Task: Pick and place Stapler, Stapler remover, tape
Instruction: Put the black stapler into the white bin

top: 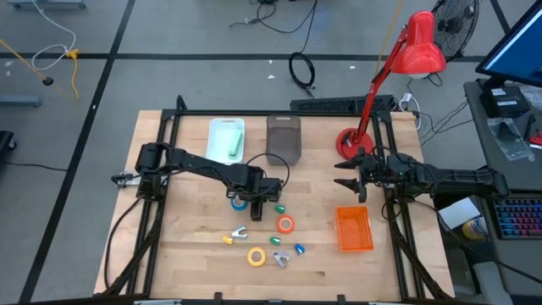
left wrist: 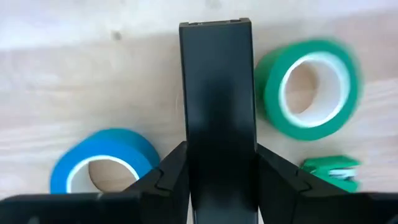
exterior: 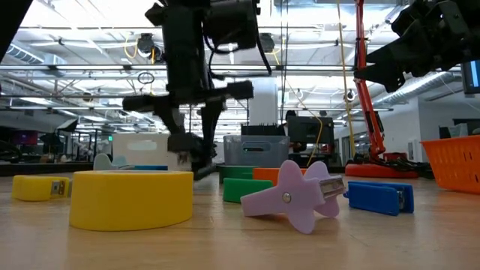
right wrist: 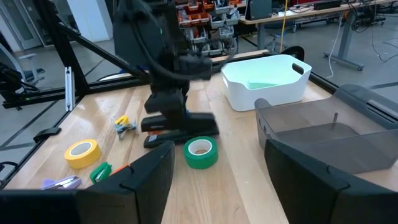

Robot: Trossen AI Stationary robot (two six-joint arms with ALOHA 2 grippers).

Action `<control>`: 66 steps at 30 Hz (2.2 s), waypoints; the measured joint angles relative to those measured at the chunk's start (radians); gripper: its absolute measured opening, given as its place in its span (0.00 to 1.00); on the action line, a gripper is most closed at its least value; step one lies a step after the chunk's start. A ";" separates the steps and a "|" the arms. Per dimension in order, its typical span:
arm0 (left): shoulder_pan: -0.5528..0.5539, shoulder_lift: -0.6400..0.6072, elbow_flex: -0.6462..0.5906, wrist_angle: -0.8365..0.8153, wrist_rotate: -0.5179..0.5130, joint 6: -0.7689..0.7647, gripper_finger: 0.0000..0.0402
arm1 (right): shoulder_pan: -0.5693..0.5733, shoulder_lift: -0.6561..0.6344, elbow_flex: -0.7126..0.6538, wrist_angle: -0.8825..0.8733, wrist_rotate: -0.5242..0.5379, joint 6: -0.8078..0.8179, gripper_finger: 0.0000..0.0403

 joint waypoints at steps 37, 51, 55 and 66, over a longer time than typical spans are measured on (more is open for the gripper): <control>0.506 -0.331 0.045 -0.383 -0.517 0.564 0.34 | 0.000 0.000 0.000 0.041 -0.004 -0.026 0.60; 0.593 -0.209 0.026 -0.262 -0.380 0.726 0.34 | 0.000 0.000 0.000 0.041 -0.004 -0.026 0.60; 0.580 -0.209 -0.034 -0.225 -0.333 0.711 0.34 | 0.000 0.000 0.000 0.041 -0.004 -0.026 0.60; 0.581 -0.209 -0.124 -0.162 -0.286 0.706 0.34 | 0.000 0.000 0.000 0.041 0.005 -0.026 0.60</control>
